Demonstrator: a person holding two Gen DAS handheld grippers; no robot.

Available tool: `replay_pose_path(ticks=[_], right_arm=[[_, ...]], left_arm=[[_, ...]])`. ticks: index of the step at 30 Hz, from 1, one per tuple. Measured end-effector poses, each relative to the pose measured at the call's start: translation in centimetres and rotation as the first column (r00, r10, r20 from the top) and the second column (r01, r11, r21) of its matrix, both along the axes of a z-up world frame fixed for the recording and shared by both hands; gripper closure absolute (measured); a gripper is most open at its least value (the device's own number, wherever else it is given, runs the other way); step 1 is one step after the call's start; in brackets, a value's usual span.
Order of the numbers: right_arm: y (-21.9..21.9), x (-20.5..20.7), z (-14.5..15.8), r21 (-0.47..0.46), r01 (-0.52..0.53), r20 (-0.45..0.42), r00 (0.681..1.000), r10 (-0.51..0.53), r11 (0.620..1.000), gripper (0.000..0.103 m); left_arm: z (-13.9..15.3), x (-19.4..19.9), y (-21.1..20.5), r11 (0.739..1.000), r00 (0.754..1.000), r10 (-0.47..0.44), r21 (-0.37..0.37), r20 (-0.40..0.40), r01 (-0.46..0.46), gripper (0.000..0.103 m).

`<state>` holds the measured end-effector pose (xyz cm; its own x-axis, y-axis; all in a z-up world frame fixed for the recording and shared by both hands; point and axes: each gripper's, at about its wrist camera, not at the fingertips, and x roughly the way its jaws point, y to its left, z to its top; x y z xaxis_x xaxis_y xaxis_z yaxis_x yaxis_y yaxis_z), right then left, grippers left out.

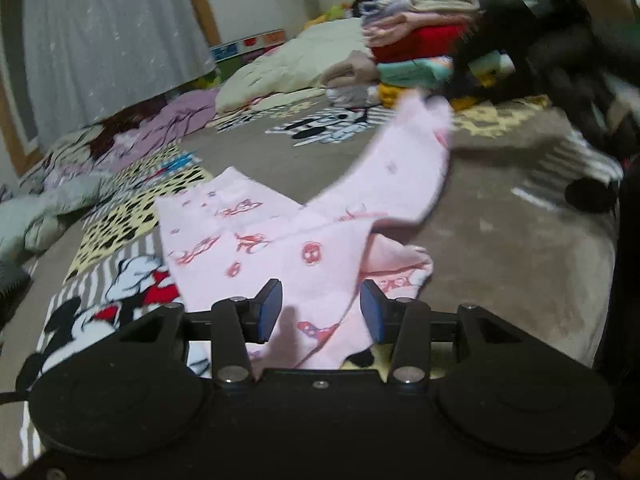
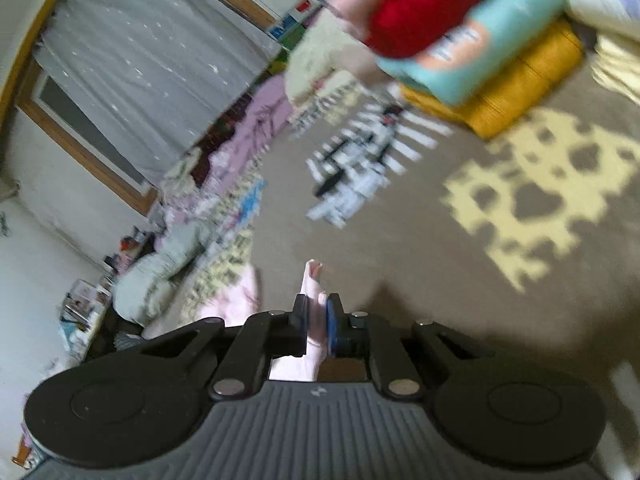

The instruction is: Fold clothes

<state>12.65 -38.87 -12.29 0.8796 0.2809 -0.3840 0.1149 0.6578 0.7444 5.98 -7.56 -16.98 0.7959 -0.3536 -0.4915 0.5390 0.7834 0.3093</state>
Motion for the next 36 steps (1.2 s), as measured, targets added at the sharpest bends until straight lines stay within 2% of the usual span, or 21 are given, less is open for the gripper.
replay_pose_path(ticks=[6, 8, 13, 18, 20, 23, 24, 25, 26, 27, 29, 30, 33, 34, 36], right_arm=[[2.3, 2.9, 5.6, 0.005, -0.008, 0.05, 0.999, 0.007, 1.0, 0.092], [3.3, 3.8, 6.8, 0.003, -0.009, 0.049, 0.999, 0.009, 1.0, 0.092], [5.3, 5.9, 8.1, 0.04, -0.001, 0.024, 1.0, 0.0, 0.999, 0.096], [7.3, 8.0, 9.0, -0.011, -0.021, 0.025, 0.999, 0.021, 1.0, 0.096], [7.6, 8.4, 9.2, -0.034, -0.041, 0.026, 0.999, 0.042, 0.999, 0.096], [8.0, 8.3, 9.0, -0.203, -0.113, 0.004, 0.993, 0.117, 0.973, 0.091], [8.5, 8.0, 8.6, -0.284, -0.156, -0.015, 0.987, 0.159, 0.946, 0.086], [9.1, 7.6, 8.0, -0.371, -0.204, -0.041, 0.978, 0.203, 0.906, 0.078], [9.9, 7.2, 7.3, -0.455, -0.257, -0.08, 0.965, 0.248, 0.853, 0.055], [11.1, 6.7, 6.4, -0.537, -0.309, -0.125, 0.949, 0.288, 0.785, 0.04], [13.4, 5.8, 4.6, -0.667, -0.397, -0.214, 0.913, 0.348, 0.63, 0.041], [14.7, 5.4, 3.6, -0.72, -0.435, -0.256, 0.89, 0.376, 0.54, 0.042], [18.5, 4.5, 1.0, -0.835, -0.501, -0.387, 0.828, 0.405, 0.226, 0.047], [19.5, 4.2, 0.3, -0.851, -0.508, -0.421, 0.812, 0.404, 0.135, 0.047], [20.8, 4.1, -0.8, -0.856, -0.518, -0.475, 0.785, 0.397, 0.0, 0.053]], left_arm=[[-0.6, 0.0, -0.6, 0.999, 1.0, -0.01, 0.054, 0.03, 0.008, 0.061], [-0.7, 0.0, -0.6, 0.998, 0.999, -0.009, 0.061, 0.031, 0.007, 0.068], [-0.8, -0.3, -1.0, 0.996, 0.999, -0.024, 0.092, 0.044, 0.019, 0.071], [-0.6, -0.2, -0.5, 0.996, 0.999, -0.018, 0.087, 0.036, 0.015, 0.086], [-0.4, -0.1, -0.1, 0.998, 1.0, -0.012, 0.064, 0.024, 0.011, 0.087], [-0.1, 0.1, 0.4, 1.0, 1.0, -0.004, 0.031, 0.005, 0.004, 0.087], [-0.1, 0.1, 0.4, 1.0, 1.0, 0.0, 0.028, 0.001, 0.0, 0.087], [0.0, 0.2, 0.5, 1.0, 1.0, 0.004, 0.026, -0.002, -0.004, 0.087], [0.0, 0.2, 0.5, 1.0, 1.0, 0.008, 0.019, -0.008, -0.008, 0.087], [0.1, 0.3, 0.6, 1.0, 1.0, 0.01, 0.012, -0.014, -0.01, 0.087], [0.2, 0.2, 0.4, 1.0, 1.0, 0.008, 0.005, -0.019, -0.008, 0.087], [0.2, 0.1, 0.3, 1.0, 1.0, 0.005, 0.007, -0.02, -0.005, 0.087], [0.0, 0.0, 0.0, 1.0, 1.0, -0.002, 0.018, -0.022, 0.002, 0.087], [0.0, 0.0, -0.1, 1.0, 1.0, -0.001, 0.021, -0.023, 0.002, 0.087], [-0.1, 0.1, 0.0, 1.0, 1.0, 0.004, 0.021, -0.025, -0.004, 0.087]])
